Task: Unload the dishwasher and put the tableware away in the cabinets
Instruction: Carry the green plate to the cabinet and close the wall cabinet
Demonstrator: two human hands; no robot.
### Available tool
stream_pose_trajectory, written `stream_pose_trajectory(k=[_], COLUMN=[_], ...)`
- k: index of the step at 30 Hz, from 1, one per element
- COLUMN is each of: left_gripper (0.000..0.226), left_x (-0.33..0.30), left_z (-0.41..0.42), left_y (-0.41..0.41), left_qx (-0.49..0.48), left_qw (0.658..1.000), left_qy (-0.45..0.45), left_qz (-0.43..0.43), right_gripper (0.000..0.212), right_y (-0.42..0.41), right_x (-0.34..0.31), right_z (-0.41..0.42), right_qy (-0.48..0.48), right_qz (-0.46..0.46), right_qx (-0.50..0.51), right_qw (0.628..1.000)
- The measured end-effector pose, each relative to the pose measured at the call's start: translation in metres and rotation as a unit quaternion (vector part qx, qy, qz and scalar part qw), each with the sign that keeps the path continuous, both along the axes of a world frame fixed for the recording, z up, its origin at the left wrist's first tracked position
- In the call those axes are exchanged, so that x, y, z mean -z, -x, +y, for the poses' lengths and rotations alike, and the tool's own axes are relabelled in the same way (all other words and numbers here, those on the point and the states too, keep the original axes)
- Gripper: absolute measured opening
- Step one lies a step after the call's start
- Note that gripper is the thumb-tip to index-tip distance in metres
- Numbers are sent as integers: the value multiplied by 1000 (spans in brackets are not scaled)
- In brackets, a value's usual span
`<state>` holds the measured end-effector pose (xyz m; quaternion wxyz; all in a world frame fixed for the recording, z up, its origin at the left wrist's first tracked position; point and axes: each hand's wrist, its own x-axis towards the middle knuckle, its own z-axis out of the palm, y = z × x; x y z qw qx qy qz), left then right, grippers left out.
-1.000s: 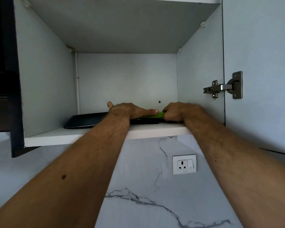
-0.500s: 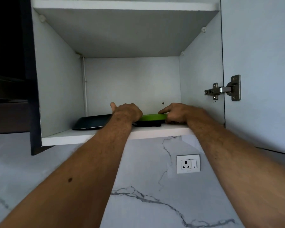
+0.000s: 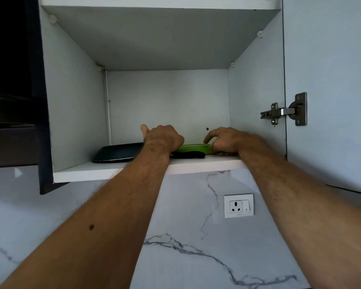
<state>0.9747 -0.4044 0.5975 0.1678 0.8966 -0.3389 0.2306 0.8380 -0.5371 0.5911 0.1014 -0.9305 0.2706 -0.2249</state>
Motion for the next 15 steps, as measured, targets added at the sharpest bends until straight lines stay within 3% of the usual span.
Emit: stream_pose_trajectory(k=[4, 7, 11, 15], left_gripper=[20, 22, 25, 29], left_x=[0, 1, 2, 2], left_z=[1, -1, -5, -11], left_y=[0, -4, -4, -6], left_qx=[31, 54, 72, 89], left_qw=[995, 987, 986, 986], left_qy=[75, 120, 117, 98], left_qz=[-52, -89, -94, -97], right_gripper=[22, 12, 9, 27], right_y=[0, 0, 8, 12], right_x=[-1, -2, -1, 7], right_z=[-5, -16, -18, -17], right_qy=[-24, -105, -227, -173], right_qz=[-4, -16, -73, -106], right_qx=[44, 29, 9, 17], right_qw=[999, 994, 971, 979])
